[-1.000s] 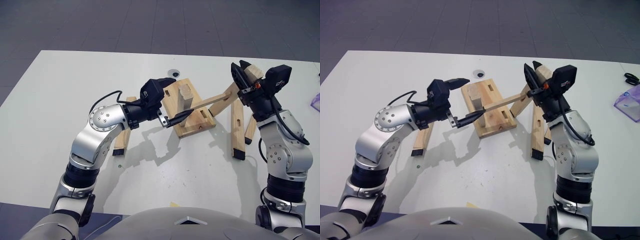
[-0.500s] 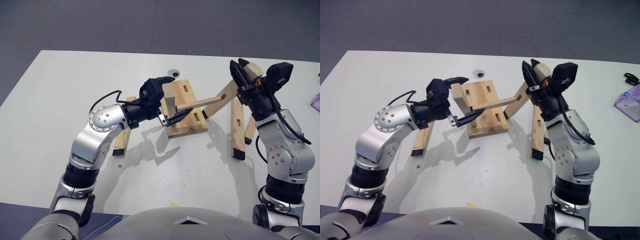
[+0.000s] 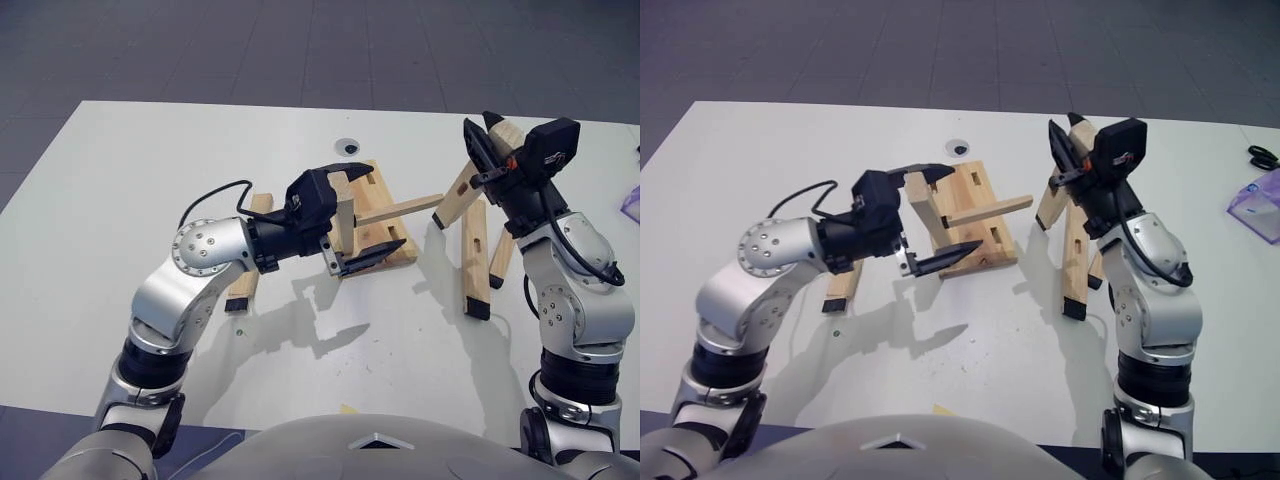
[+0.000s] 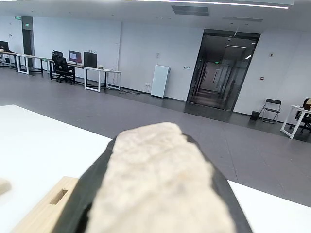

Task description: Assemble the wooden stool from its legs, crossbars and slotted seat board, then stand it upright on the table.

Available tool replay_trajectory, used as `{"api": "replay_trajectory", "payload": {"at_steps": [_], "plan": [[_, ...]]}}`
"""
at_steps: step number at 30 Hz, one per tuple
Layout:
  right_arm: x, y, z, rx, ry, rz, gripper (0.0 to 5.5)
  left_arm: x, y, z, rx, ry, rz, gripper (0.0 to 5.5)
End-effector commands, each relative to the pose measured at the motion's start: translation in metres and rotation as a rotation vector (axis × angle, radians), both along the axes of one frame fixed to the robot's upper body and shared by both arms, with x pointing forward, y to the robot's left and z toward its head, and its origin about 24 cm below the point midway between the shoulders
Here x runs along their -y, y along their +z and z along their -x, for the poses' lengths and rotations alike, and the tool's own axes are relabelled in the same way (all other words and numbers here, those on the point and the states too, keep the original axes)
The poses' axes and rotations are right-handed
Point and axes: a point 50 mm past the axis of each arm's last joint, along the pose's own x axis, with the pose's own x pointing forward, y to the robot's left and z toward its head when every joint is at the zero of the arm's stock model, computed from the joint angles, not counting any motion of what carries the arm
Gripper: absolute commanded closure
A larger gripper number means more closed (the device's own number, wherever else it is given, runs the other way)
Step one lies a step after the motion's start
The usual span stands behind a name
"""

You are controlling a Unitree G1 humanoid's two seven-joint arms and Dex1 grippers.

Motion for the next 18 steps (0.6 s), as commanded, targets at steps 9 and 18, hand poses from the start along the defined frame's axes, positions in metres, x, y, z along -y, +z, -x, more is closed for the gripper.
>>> {"api": "replay_trajectory", "payload": {"at_steps": [9,18], "plan": [[0.006,-0.005,-0.001,-0.001,-0.058,0.019,4.42,-0.021,0.001,-0.006,0.006,0.041,-0.118,0.1],[0.006,-0.008,-0.002,-0.004,-0.072,0.028,4.42,-0.02,0.009,-0.002,-0.016,-0.056,-0.098,1.39]]}}
